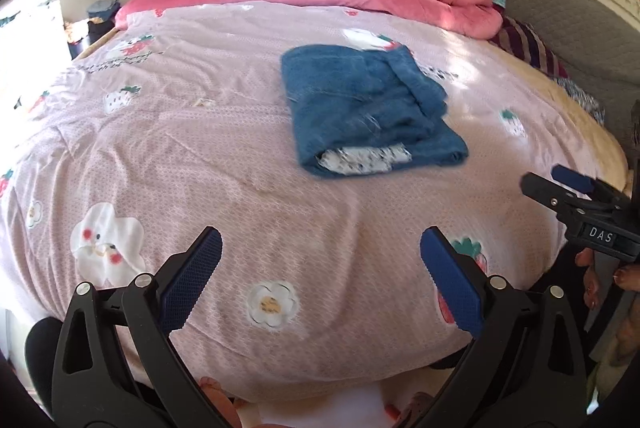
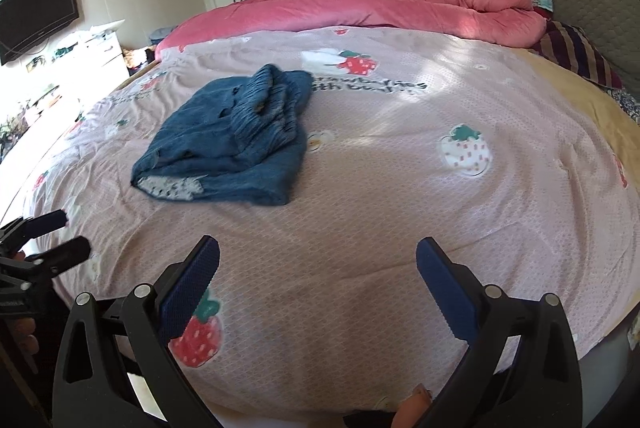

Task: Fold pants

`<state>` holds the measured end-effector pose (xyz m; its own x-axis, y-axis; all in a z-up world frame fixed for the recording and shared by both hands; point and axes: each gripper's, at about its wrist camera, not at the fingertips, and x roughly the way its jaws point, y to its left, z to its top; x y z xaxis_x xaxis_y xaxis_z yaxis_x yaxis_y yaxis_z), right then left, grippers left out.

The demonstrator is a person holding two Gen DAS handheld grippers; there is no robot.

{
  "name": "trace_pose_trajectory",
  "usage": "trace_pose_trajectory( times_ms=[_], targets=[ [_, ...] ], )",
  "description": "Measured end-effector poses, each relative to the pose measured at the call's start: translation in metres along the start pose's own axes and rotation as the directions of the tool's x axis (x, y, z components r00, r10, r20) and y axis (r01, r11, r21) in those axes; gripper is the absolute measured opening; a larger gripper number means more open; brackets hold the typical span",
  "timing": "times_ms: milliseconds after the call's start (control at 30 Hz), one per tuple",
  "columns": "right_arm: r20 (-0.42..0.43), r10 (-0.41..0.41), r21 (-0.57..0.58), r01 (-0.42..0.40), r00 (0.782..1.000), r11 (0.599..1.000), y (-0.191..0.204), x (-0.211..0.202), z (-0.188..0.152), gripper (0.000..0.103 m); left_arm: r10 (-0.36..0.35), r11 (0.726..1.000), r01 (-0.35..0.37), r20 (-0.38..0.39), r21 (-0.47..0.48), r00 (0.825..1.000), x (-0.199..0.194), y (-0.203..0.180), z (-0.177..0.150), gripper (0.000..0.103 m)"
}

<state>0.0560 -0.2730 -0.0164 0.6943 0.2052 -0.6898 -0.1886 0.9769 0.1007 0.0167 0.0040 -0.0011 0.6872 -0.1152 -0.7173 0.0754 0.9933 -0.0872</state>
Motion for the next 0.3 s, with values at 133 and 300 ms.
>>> trace_pose_trajectory(
  times_ms=[133, 300],
  targets=[
    [0.006, -0.078, 0.078, 0.077, 0.997, 0.994, -0.051, 0.01, 0.026, 0.098, 0.096, 0.993, -0.098, -0.028, -0.068, 0.995, 0.017, 0.051, 0.03, 0.094],
    [-0.065, -0.307, 0.105, 0.313, 0.949, 0.944, -0.137, 0.053, 0.066, 0.099, 0.347, 0.93, -0.354, -0.084, -0.096, 0.934, 0.071, 0.145, 0.072, 0.094]
  ],
)
